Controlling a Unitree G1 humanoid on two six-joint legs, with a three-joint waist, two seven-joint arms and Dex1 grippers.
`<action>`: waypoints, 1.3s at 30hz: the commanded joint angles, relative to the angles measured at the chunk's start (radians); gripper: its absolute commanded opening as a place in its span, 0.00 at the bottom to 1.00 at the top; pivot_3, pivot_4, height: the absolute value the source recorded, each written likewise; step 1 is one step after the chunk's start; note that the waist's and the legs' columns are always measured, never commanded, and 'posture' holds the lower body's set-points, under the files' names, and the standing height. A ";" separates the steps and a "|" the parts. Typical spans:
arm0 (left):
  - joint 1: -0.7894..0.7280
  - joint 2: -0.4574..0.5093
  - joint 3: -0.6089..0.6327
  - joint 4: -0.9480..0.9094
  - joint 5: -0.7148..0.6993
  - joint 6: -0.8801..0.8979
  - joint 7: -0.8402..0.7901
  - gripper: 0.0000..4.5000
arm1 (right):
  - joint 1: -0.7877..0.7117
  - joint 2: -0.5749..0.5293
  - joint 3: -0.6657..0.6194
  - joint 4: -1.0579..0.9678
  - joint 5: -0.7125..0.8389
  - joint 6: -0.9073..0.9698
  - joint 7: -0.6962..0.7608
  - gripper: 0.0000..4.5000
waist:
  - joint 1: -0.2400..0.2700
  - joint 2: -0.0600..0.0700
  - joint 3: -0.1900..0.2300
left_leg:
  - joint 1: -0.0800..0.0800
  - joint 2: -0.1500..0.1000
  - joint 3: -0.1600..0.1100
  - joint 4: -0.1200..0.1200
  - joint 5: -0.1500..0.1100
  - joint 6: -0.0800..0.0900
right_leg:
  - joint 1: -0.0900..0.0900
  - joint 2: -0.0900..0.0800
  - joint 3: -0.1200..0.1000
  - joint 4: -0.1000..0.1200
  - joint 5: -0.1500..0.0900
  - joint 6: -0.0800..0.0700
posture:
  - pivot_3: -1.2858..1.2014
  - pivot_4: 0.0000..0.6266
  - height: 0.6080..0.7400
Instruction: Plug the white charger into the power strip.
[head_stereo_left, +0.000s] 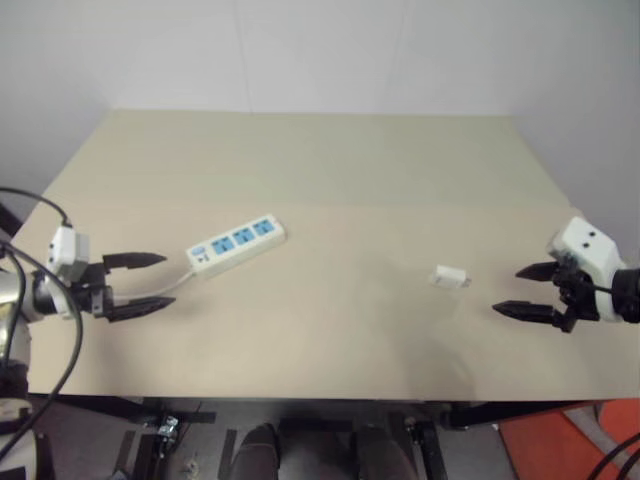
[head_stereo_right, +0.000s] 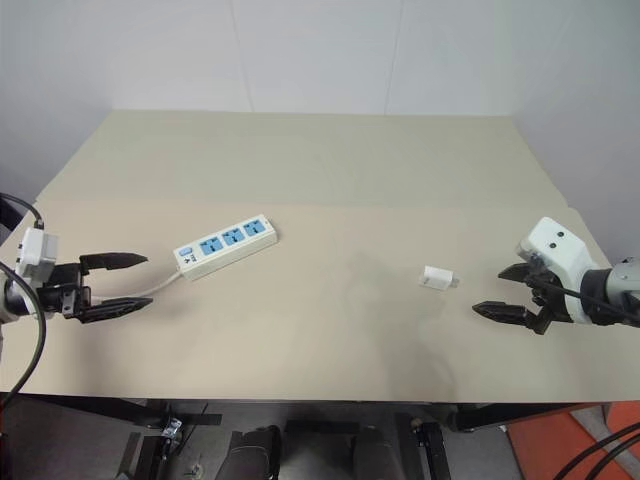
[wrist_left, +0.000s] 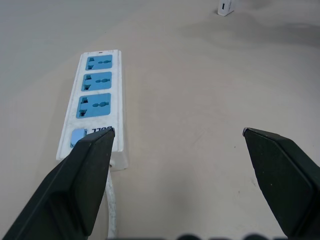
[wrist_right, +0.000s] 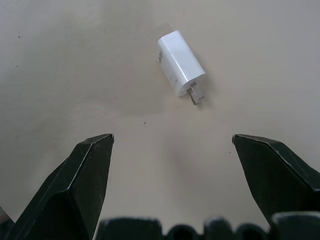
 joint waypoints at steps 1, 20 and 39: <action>0.001 0.035 0.031 0.002 -0.004 -0.024 -0.007 1.00 | 0.002 0.008 -0.012 -0.023 0.003 -0.004 -0.007 1.00 | 0.000 0.000 0.000 | 0.000 0.000 0.000 0.000 0.000 0.000 | 0.000 0.000 0.000 0.000 0.000 0.000 | 0.52 0.24 1.00; -0.130 -0.076 0.040 0.368 0.104 -0.301 0.204 1.00 | -0.003 0.064 -0.007 -0.070 0.017 0.012 -0.074 1.00 | 0.001 0.000 0.000 | 0.000 0.000 0.000 0.000 0.000 0.000 | 0.000 0.000 0.000 0.000 0.000 0.000 | 0.52 0.24 1.00; -0.303 -0.187 -0.126 0.568 0.327 -0.269 0.234 0.73 | 0.020 0.101 -0.042 -0.140 0.028 0.084 -0.155 1.00 | 0.003 -0.001 0.000 | 0.000 -0.001 0.000 0.001 0.000 0.000 | 0.000 0.000 0.000 0.001 0.001 0.000 | 0.52 0.24 1.00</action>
